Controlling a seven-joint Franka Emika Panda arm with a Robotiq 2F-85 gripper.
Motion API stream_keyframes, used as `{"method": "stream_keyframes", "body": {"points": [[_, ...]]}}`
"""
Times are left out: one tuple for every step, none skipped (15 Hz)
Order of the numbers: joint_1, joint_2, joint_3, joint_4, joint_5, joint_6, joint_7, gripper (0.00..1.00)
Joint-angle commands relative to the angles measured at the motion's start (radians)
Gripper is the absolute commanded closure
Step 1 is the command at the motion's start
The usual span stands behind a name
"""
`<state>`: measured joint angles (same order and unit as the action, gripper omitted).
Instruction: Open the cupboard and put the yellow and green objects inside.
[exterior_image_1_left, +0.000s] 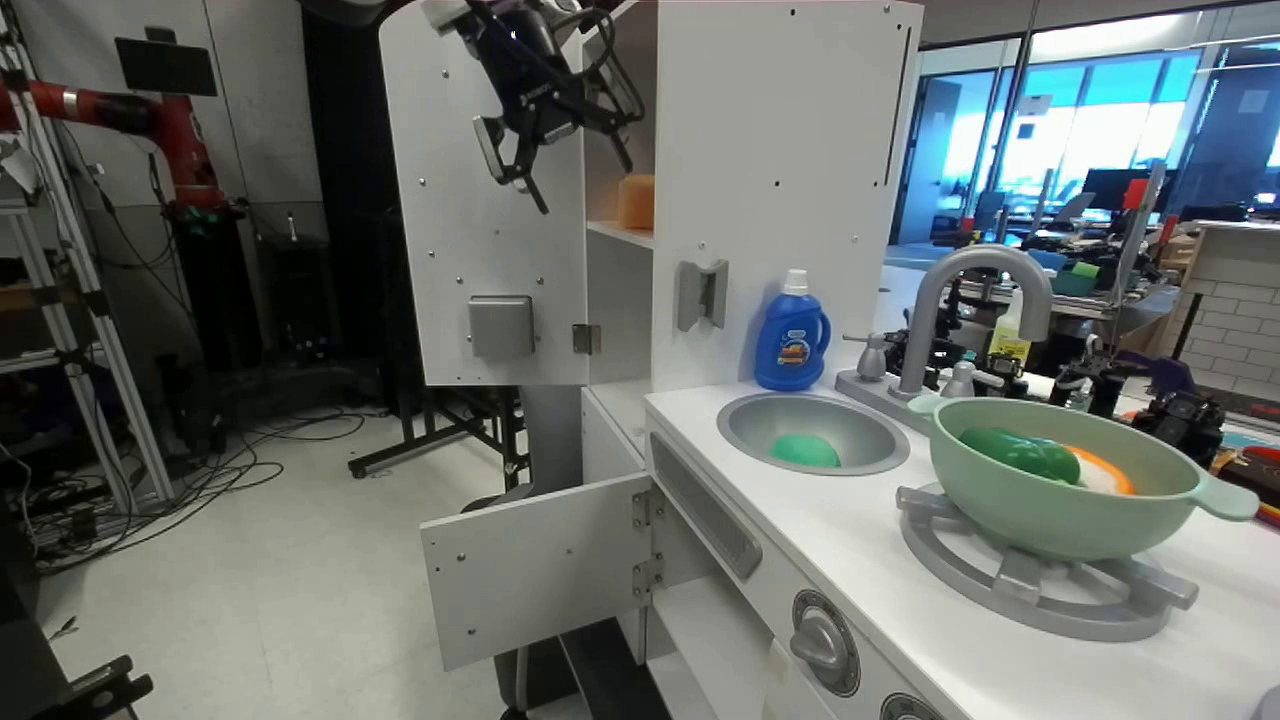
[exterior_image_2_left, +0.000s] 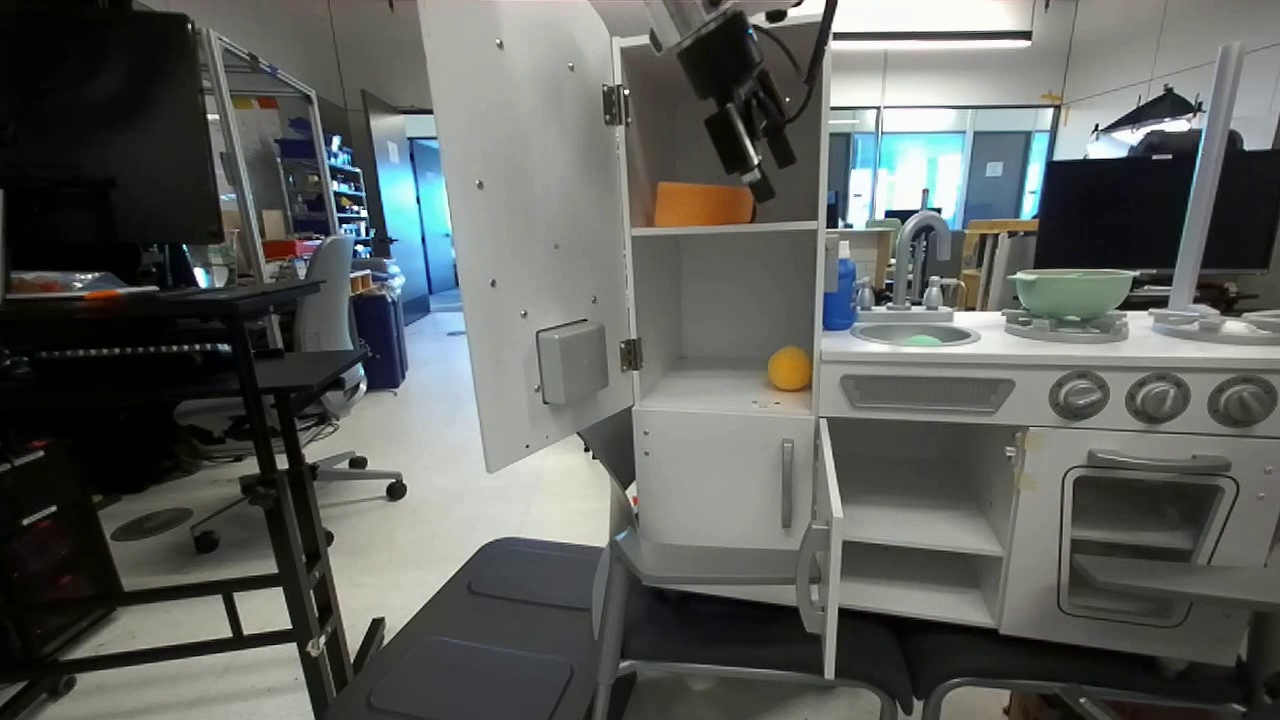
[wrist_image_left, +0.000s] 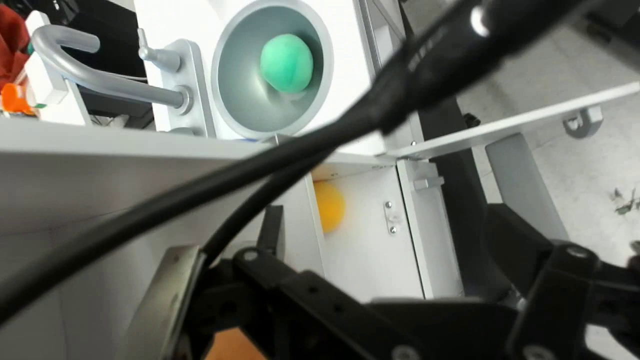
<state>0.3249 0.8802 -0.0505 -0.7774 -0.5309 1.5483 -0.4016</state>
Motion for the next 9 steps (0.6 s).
{"method": "stream_keyframes", "body": {"points": [[-0.046,-0.186,0.035,-0.243,0.016,-0.014,-0.164,0.00],[-0.053,-0.222,0.036,-0.292,0.012,-0.015,-0.203,0.00],[-0.062,-0.256,0.034,-0.340,0.007,-0.003,-0.225,0.00],[-0.070,-0.291,0.032,-0.390,0.006,0.005,-0.242,0.00],[-0.074,-0.327,0.028,-0.440,0.003,0.016,-0.237,0.00],[-0.080,-0.360,0.026,-0.487,0.001,0.027,-0.242,0.00],[-0.085,-0.393,0.024,-0.535,0.001,0.039,-0.237,0.00],[-0.093,-0.428,0.021,-0.584,0.006,0.054,-0.217,0.00],[-0.122,-0.461,0.053,-0.626,-0.008,0.057,-0.210,0.00]]}}
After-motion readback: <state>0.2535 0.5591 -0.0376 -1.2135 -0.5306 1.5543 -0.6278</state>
